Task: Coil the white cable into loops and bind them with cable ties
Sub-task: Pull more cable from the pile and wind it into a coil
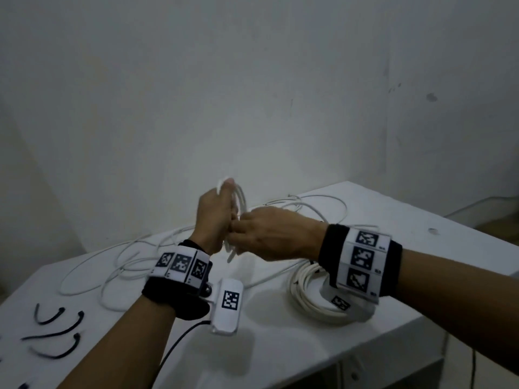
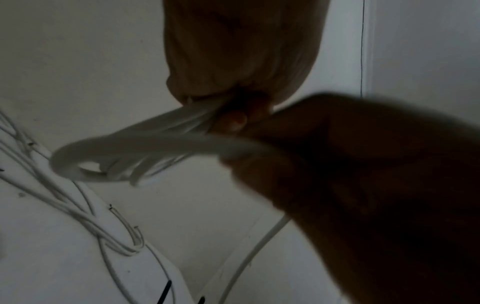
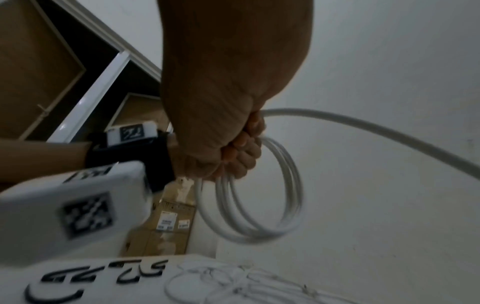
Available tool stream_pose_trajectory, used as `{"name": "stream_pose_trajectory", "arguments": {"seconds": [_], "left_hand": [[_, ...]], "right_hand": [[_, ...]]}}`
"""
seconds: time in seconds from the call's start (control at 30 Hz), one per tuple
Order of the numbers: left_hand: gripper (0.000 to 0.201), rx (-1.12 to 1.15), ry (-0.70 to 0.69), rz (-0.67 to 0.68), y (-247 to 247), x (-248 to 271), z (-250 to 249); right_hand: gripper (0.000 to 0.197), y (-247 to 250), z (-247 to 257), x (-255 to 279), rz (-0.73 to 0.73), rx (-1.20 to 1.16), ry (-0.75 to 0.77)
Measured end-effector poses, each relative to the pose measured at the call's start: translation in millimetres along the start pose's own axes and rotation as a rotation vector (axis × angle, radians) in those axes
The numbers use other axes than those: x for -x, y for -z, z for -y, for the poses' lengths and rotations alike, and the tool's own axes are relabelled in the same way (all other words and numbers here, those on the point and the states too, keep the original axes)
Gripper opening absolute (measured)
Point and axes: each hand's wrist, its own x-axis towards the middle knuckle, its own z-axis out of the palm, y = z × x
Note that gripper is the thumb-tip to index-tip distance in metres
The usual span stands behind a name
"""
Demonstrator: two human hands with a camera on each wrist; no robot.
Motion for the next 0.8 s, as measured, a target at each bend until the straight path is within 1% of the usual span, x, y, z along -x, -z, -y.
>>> {"name": "stream_pose_trajectory", "arguments": {"seconds": [0.03, 0.1, 0.13, 0.17, 0.2, 0.23, 0.27, 0.37, 0.4, 0.47, 0.53, 0.6, 0.7, 0.8], "left_hand": [[0.045, -0.039, 0.006, 0.065, 0, 2, 2], [0.054, -0.028, 0.044, 0.205, 4, 6, 3], [0.052, -0.020, 0.049, 0.260, 7, 8, 2], [0.045, -0.031, 0.050, 0.300, 8, 10, 1], [0.038, -0.052, 0.048, 0.324, 8, 12, 0], [0.034, -0.062, 0.051, 0.339, 7, 14, -1], [0.035, -0.052, 0.078, 0.359, 5, 18, -4], [0.046, 0.018, 0.215, 0.429, 2, 22, -7], [0.049, 0.036, 0.251, 0.447, 3, 21, -8], [0.053, 0.050, 0.279, 0.477, 8, 19, -9], [0.057, 0.065, 0.302, 0.503, 17, 17, -7], [0.058, 0.063, 0.344, 0.550, 28, 14, -4], [0.058, 0.096, 0.398, 0.667, 36, 15, -1], [0.052, 0.304, 0.433, 0.737, 39, 16, -3]], "right_hand": [[0.015, 5, -4, -4, 0.009, -0.005, -0.014], [0.016, 16, -10, -9, 0.039, -0.021, -0.078], [0.019, 21, -12, -9, 0.054, -0.042, -0.150], [0.023, 25, -15, -9, 0.070, -0.068, -0.237], [0.025, 27, -19, -8, 0.077, -0.095, -0.311], [0.025, 29, -22, -8, 0.081, -0.114, -0.360], [0.025, 31, -23, -8, 0.086, -0.121, -0.386], [0.023, 34, -28, -11, 0.091, -0.132, -0.439], [0.024, 35, -30, -12, 0.095, -0.176, -0.458], [0.032, 40, -34, -12, 0.103, -0.307, -0.487], [0.033, 46, -46, -5, 0.068, -0.419, -0.552], [0.027, 53, -59, 5, 0.013, -0.466, -0.630], [0.022, 57, -71, 10, -0.075, -0.427, -0.683], [0.024, 52, -70, 2, -0.122, -0.324, -0.720]]}}
